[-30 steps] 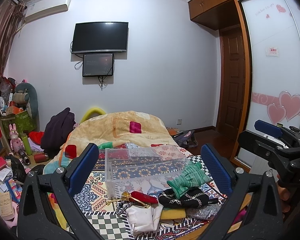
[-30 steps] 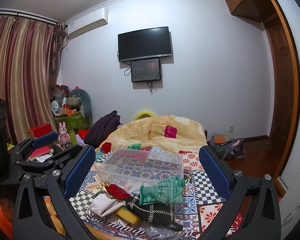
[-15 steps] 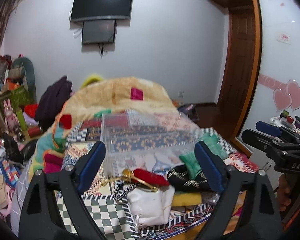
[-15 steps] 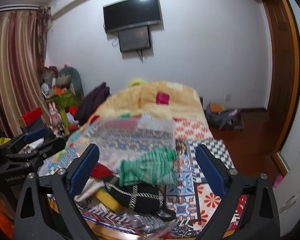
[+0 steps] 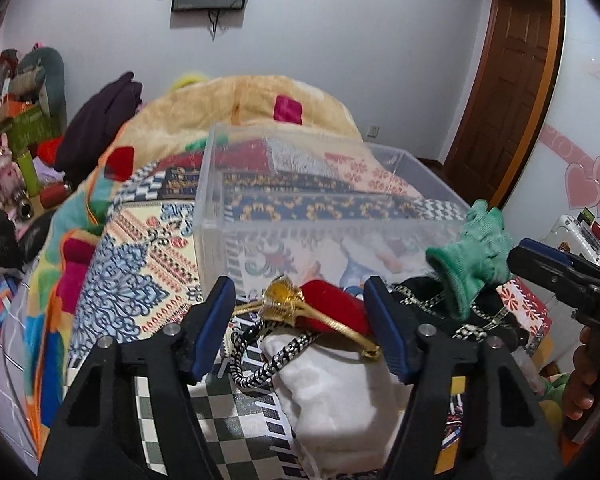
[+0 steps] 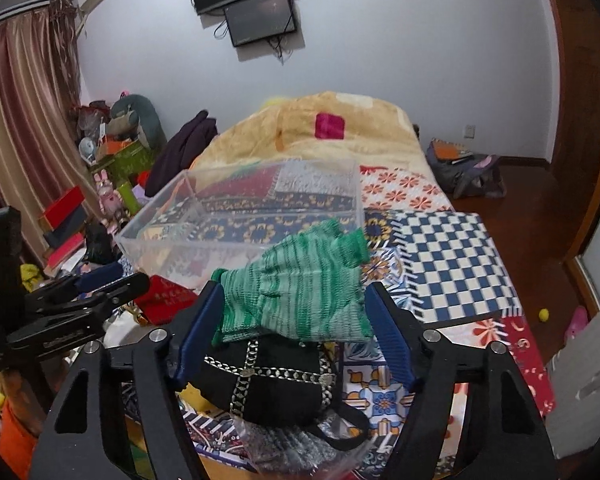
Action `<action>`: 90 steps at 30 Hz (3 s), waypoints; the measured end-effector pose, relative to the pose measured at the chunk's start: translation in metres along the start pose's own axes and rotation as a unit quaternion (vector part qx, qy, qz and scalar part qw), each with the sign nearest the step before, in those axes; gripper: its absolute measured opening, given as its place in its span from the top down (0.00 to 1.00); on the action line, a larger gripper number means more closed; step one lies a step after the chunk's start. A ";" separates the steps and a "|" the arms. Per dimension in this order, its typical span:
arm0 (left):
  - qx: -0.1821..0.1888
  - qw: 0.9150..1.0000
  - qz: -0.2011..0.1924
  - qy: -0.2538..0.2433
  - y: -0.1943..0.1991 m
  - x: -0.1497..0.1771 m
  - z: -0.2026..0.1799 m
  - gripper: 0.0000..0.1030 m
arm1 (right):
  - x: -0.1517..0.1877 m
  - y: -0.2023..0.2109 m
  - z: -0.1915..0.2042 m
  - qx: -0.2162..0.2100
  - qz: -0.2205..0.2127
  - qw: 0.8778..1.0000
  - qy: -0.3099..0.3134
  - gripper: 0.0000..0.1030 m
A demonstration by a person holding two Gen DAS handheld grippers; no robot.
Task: Organize soft objects
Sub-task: 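Grasp the red pouch with the left tool while the right tool grasps the green knitted glove, then carry the red pouch into the box with the left tool while the right drops the glove in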
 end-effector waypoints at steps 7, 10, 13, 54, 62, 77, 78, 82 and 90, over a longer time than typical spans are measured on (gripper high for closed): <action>0.012 1.000 0.016 0.013 -0.008 0.006 0.002 0.56 | 0.003 -0.021 0.004 0.002 0.031 0.999 0.011 0.51; 0.015 1.000 0.022 0.015 -0.011 0.008 0.004 0.64 | 0.004 -0.025 0.003 0.005 0.037 0.999 0.012 0.57; 0.024 0.999 0.026 0.018 -0.013 0.009 0.004 0.72 | 0.005 -0.027 0.002 0.007 0.039 0.999 0.011 0.66; 0.048 0.995 -0.085 0.015 0.073 -0.024 -0.002 0.89 | 0.017 0.009 0.000 0.031 0.036 0.999 0.004 0.23; 0.046 0.995 -0.087 -0.003 0.076 -0.019 -0.012 0.89 | 0.035 -0.003 -0.008 0.010 0.069 0.997 -0.012 0.78; 0.046 0.993 -0.110 0.008 0.085 -0.036 -0.008 0.89 | -0.006 0.030 0.008 0.013 -0.009 1.000 0.009 0.95; 0.044 0.992 -0.115 0.006 0.087 -0.039 -0.008 0.89 | -0.013 0.032 0.010 0.013 -0.018 1.000 0.013 0.95; 0.035 0.991 -0.128 0.002 0.086 -0.055 -0.007 0.89 | -0.043 0.033 0.019 0.009 -0.049 0.999 0.022 0.95; 0.025 0.992 -0.121 0.001 0.055 -0.087 -0.004 0.89 | -0.077 0.001 0.031 0.017 -0.048 0.998 0.040 0.95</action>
Point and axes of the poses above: each gripper's, at about its wrist camera, not at the fingertips, and y roughly against the way its jaws point, z to its left, x to its underside, the point moved 3 cm from there along -y, roughly the way its jaws point, and after that the axes turned 4 degrees about y, right-handed, at the moved point
